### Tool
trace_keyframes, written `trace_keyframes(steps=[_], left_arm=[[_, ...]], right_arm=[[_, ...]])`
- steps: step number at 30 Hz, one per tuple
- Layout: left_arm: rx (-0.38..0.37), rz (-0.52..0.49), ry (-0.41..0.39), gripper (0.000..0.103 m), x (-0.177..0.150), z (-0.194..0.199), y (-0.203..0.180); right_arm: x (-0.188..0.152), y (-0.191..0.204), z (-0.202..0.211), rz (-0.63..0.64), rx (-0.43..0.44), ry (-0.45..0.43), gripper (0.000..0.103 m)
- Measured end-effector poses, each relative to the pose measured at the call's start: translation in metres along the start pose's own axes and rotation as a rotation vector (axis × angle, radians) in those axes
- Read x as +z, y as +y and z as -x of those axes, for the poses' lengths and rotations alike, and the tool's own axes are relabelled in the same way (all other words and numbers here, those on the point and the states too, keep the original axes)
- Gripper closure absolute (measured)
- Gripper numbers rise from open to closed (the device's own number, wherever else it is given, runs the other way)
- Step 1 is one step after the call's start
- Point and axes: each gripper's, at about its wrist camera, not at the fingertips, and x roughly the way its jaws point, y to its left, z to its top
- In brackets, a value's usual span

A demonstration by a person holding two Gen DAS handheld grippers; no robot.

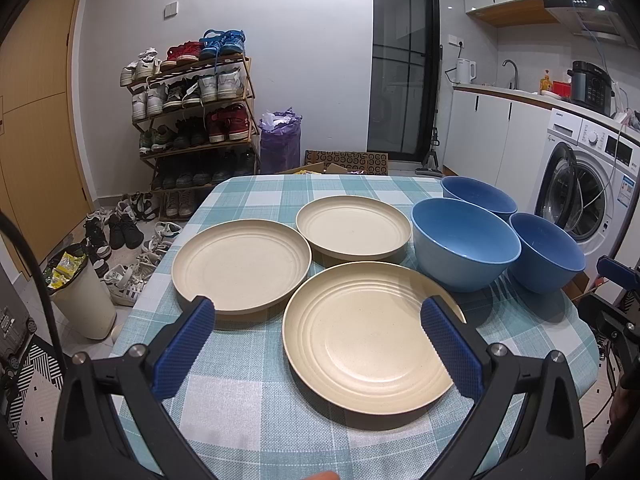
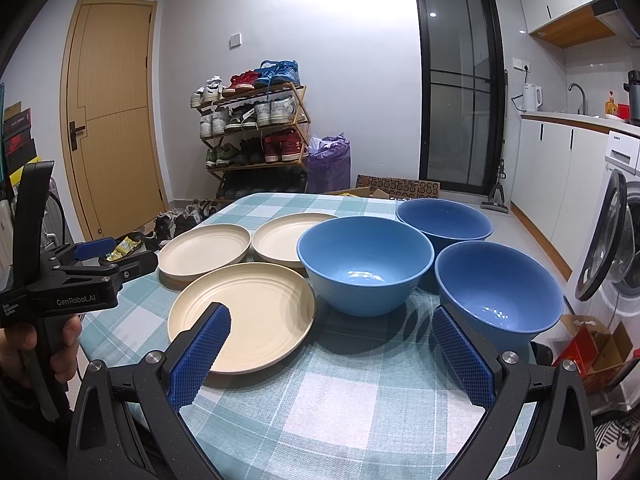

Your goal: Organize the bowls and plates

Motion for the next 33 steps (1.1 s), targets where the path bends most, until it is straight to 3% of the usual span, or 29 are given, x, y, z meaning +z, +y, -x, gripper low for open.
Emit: trace_keyframes(steps=[33], left_arm=[[0.013,0.001,0.002,0.000,-0.001,-0.001,0.003]], right_arm=[[0.006,-0.010,0.008,-0.002,-0.030,-0.020,0.000]])
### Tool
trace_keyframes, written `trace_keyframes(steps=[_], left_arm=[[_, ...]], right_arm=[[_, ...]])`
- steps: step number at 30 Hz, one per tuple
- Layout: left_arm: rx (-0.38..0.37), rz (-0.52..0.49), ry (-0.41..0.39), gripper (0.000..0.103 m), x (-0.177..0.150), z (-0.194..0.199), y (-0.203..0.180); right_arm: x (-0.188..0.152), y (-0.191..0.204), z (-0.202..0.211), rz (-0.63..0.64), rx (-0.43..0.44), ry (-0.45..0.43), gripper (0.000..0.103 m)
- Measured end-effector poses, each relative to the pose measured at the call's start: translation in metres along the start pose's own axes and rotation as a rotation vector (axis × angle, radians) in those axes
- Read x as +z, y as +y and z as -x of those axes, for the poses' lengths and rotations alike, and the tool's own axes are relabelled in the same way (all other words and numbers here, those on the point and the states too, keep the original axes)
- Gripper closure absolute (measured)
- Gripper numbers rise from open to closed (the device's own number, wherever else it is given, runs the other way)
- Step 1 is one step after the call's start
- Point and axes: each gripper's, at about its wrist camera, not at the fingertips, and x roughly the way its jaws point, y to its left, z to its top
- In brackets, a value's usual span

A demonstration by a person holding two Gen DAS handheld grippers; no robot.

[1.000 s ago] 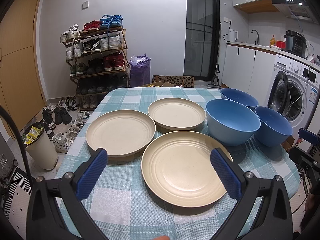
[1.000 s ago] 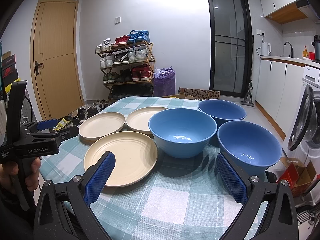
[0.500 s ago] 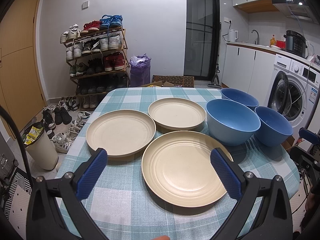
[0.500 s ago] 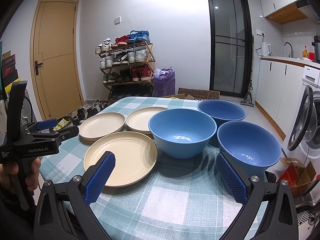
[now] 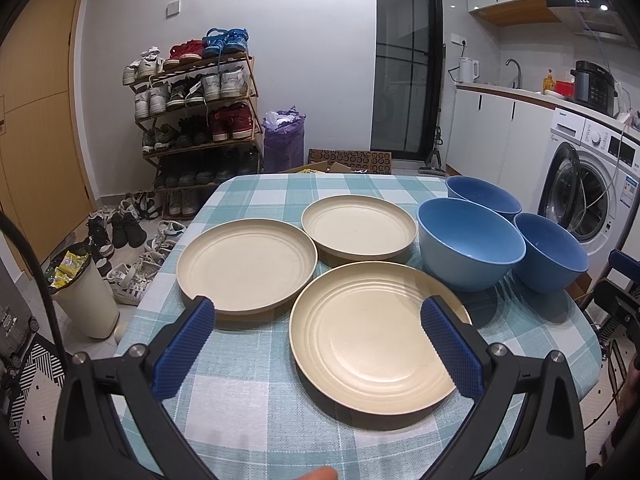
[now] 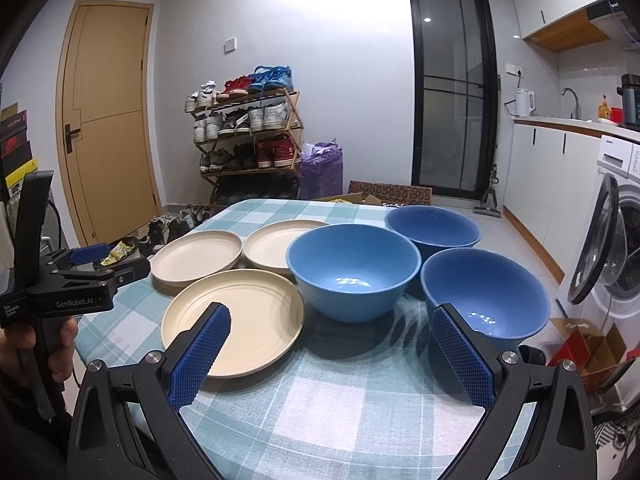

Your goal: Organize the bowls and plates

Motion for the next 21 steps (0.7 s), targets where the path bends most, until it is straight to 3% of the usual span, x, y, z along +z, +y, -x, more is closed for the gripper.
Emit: trace_keyframes(steps=[21], left_arm=[[0.005,-0.024,-0.011,0.000,0.0057,-0.0010,0.0074]], right_arm=[[0.0090,-0.0055,-0.0020,-0.005,0.016,0.010,0.000]])
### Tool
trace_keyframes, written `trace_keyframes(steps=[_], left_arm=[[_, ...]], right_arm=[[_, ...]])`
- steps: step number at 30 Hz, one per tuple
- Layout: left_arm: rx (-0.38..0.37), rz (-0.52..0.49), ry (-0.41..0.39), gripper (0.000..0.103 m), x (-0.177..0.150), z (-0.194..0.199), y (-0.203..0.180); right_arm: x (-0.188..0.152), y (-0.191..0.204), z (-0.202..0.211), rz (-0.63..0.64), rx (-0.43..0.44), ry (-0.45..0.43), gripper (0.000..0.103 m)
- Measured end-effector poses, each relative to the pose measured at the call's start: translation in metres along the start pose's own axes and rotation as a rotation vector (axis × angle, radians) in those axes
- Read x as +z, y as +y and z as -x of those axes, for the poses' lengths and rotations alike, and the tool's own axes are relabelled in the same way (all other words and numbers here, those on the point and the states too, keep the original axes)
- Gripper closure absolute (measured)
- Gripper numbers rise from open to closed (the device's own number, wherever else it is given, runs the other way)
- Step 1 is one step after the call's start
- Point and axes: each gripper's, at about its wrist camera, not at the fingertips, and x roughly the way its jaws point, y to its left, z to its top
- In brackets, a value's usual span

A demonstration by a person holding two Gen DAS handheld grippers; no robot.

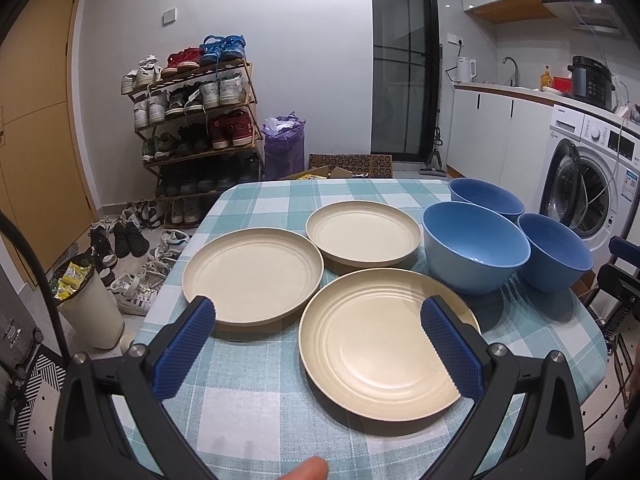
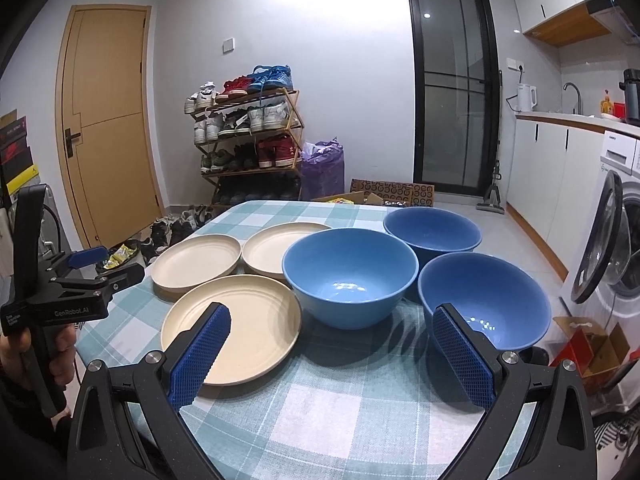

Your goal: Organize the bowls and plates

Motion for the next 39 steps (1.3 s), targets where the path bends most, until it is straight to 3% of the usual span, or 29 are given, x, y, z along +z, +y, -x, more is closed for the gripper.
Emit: trace_keyframes(steps=[26,39], left_arm=[[0.052,-0.019,-0.041,0.000,0.022,0.004,0.014],[0.034,-0.042,-0.049,0.000,0.031,0.000,0.014]], right_arm=[[0.027,0.013,-0.007,0.078,0.043,-0.020,0.000],[0.040,0.017,-0.009,0.110,0.069,-0.023,0.000]])
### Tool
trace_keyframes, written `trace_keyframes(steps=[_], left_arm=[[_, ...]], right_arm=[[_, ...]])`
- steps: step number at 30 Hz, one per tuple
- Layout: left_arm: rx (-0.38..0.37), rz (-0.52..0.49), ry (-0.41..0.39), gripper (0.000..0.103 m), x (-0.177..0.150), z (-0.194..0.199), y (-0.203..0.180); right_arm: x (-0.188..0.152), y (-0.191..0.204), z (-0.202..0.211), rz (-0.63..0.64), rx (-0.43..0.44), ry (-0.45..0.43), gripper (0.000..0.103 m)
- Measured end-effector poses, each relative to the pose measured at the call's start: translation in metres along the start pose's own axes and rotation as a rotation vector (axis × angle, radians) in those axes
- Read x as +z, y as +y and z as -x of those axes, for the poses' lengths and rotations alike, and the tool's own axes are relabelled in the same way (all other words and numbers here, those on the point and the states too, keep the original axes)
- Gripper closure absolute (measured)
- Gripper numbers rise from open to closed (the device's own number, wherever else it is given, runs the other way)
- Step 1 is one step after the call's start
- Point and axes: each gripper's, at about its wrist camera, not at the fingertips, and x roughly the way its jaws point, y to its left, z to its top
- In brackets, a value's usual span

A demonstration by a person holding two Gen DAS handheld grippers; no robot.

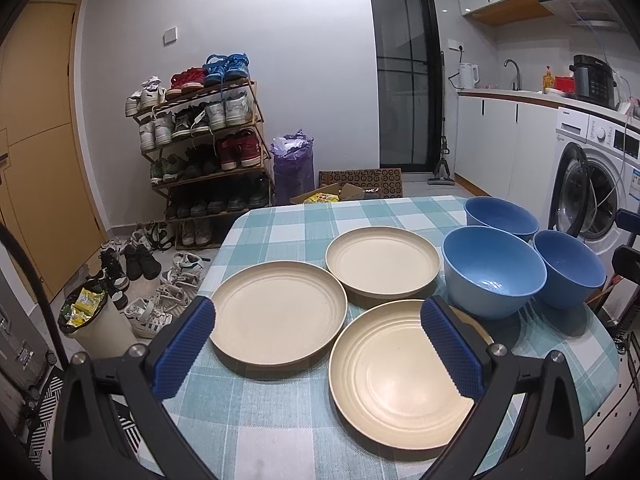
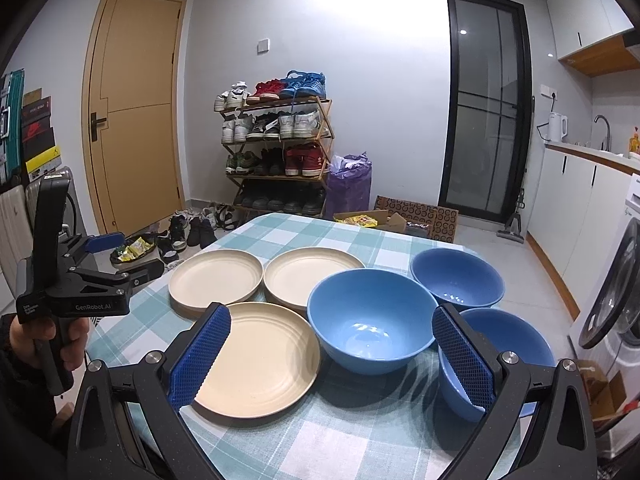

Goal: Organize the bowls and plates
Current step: 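Move both tools forward toward the nearest large cream plate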

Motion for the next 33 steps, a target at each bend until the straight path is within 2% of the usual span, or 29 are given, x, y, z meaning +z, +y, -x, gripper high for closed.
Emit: trace_keyframes(steps=[13,33], left_arm=[[-0.011,0.042,0.002,0.000,0.007,-0.008,0.012],[-0.004,0.070,0.019,0.000,0.026,-0.038,0.023]], right_arm=[[0.009,-0.002,-0.004,0.022,-0.002,0.008,0.000],[0.033,-0.010,-0.038,0.037,0.005,0.061,0.000]])
